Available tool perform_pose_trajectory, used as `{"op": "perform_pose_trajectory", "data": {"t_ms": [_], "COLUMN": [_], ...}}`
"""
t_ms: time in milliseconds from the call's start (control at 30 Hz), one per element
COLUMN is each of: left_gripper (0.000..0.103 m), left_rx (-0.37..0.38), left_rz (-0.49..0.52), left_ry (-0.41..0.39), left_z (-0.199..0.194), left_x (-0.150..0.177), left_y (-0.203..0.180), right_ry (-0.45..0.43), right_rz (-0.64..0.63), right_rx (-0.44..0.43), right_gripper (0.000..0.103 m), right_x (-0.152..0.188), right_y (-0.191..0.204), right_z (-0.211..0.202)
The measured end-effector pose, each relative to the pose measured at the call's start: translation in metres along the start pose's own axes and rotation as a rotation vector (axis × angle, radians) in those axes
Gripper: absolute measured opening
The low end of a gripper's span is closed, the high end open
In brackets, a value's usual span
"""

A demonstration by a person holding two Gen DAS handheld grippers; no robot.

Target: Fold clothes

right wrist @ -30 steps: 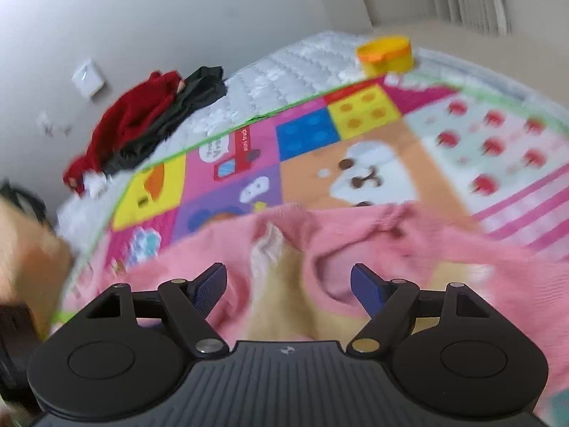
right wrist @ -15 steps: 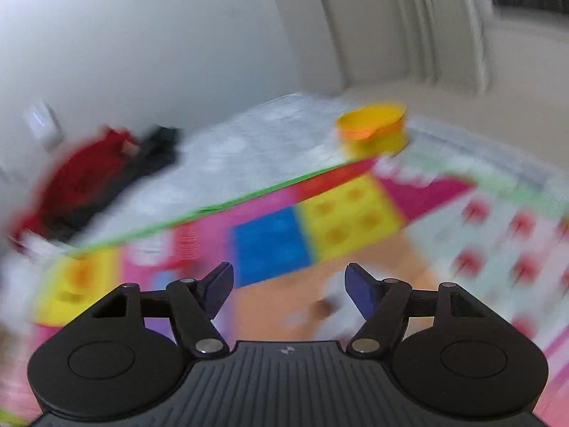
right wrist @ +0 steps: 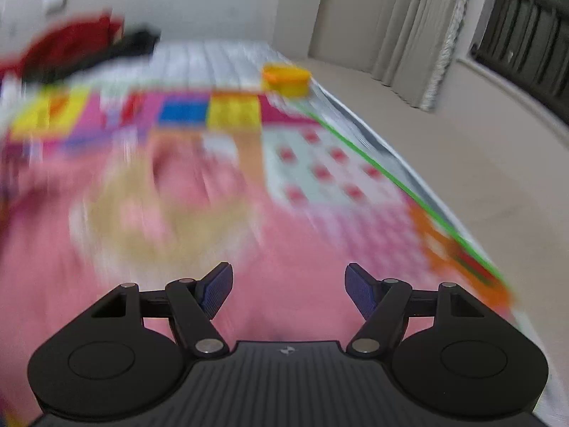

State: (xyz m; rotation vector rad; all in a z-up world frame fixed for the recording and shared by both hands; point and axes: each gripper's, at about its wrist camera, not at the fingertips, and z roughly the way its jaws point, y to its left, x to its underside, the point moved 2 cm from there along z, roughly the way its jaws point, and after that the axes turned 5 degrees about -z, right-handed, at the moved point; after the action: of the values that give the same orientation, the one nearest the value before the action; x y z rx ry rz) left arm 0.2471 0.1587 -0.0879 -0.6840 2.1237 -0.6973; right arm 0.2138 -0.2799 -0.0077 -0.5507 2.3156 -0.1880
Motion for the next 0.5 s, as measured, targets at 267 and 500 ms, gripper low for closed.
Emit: {"op": "perform_pose_trajectory", "data": {"t_ms": [267,500], "left_gripper": [0.096,0.097], "left_rx": [-0.048,-0.072], "left_rz": [0.005,0.031], "left_ry": [0.043,0.067], "left_z": [-0.002,0.002], "left_x": [0.013,0.020], "left_y": [-0.008,-0.012], "right_ry": [0.164,0.014], "right_rz": [-0.350,-0.449], "right_rx": [-0.016,-0.001], "right_gripper": [0.070,0.032], "right_x": [0.116,0.099], "right_y": [0.050,0.087], "right_z": [-0.061,-0.027]}}
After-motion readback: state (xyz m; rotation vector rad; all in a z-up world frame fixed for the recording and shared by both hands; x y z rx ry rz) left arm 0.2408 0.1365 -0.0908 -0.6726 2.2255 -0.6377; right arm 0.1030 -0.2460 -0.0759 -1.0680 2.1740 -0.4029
